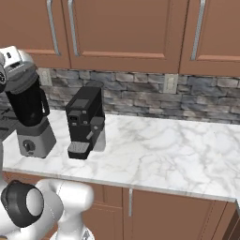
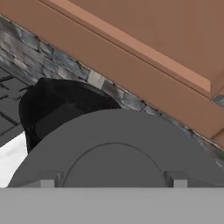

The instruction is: Close the lid blender by securely placing the lid on top.

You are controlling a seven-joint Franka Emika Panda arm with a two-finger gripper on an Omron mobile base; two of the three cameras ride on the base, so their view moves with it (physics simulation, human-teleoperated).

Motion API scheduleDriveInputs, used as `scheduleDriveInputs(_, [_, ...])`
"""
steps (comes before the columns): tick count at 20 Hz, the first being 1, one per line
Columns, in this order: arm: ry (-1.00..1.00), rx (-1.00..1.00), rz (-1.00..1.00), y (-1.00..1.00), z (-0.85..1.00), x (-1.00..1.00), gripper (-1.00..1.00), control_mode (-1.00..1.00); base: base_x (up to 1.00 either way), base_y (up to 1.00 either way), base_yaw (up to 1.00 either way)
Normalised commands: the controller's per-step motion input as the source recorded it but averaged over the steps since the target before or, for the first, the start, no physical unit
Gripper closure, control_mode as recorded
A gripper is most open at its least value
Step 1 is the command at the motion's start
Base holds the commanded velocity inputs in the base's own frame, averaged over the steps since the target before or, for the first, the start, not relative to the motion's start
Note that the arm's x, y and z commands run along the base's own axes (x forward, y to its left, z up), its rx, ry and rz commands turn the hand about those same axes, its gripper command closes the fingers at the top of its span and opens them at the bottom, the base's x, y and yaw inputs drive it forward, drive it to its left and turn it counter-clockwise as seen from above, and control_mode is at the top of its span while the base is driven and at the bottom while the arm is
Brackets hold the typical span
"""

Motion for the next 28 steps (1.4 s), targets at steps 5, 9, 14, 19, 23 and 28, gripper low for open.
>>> scheduleDriveInputs(5, [0.02, 0.00, 0.06, 0.62, 0.40, 0.37, 1.00, -1.00, 0.00, 0.00, 0.00])
scheduleDriveInputs(9, [0.10, 0.00, 0.02, 0.53, 0.44, 0.48, 1.00, -1.00, 0.00, 0.00, 0.00])
scheduleDriveInputs(14, [0.06, 0.00, 0.00, 0.06, 0.01, 0.17, 1.00, -1.00, 0.00, 0.00, 0.00])
scheduleDriveInputs(19, [0.03, 0.00, 0.00, 0.00, -0.20, 0.00, 1.00, -1.00, 0.00, 0.00, 0.00])
scheduleDriveInputs(23, [0.02, 0.01, 0.00, 0.00, -0.32, 0.00, 1.00, -1.00, 0.00, 0.00, 0.00])
scheduleDriveInputs(28, [0.00, 0.11, 0.00, -0.14, -0.13, 0.00, 1.00, -1.00, 0.00, 0.00, 0.00])
